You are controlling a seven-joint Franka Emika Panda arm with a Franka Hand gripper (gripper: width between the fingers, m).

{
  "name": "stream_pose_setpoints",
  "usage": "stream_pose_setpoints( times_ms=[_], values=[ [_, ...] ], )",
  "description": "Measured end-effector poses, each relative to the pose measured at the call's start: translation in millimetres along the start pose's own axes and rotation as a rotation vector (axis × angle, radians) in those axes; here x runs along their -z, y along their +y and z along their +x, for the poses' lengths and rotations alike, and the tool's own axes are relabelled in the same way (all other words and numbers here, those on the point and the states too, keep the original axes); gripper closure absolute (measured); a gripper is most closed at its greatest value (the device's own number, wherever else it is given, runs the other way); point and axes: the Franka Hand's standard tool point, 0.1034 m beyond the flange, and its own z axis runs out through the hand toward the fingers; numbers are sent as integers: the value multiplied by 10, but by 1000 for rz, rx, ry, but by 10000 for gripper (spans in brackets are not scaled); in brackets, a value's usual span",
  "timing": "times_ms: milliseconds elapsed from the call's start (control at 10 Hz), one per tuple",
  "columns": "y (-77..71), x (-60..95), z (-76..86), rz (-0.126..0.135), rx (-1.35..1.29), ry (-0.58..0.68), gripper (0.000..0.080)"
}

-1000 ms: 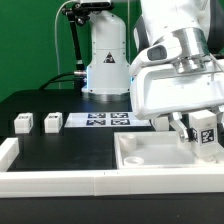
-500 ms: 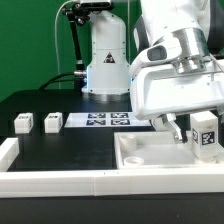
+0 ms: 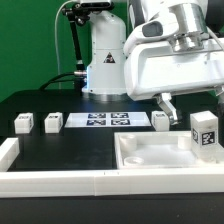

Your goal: Assemble square table

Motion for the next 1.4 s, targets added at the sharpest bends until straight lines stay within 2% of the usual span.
stream_pose_setpoints(
  times_ms=[100,200,300,500,600,800,900,1300,1400],
  values=[
    [-2,-6,-11,2,0,-6,151],
    [-24,-29,-53,21,-4,-74,151],
    [-21,-43,-23,51,-14,-175,151],
    [11,-58,99,83,-24,-282,151],
    [3,-52,44,111,-24,-380,151],
    [-20,-40,14,149,-26,-524,151],
    [-40,-42,19,159,-24,-549,151],
    [-34,-53,25,157,-24,-541,151],
    [-34,-53,24,157,-24,-541,303]
  ],
)
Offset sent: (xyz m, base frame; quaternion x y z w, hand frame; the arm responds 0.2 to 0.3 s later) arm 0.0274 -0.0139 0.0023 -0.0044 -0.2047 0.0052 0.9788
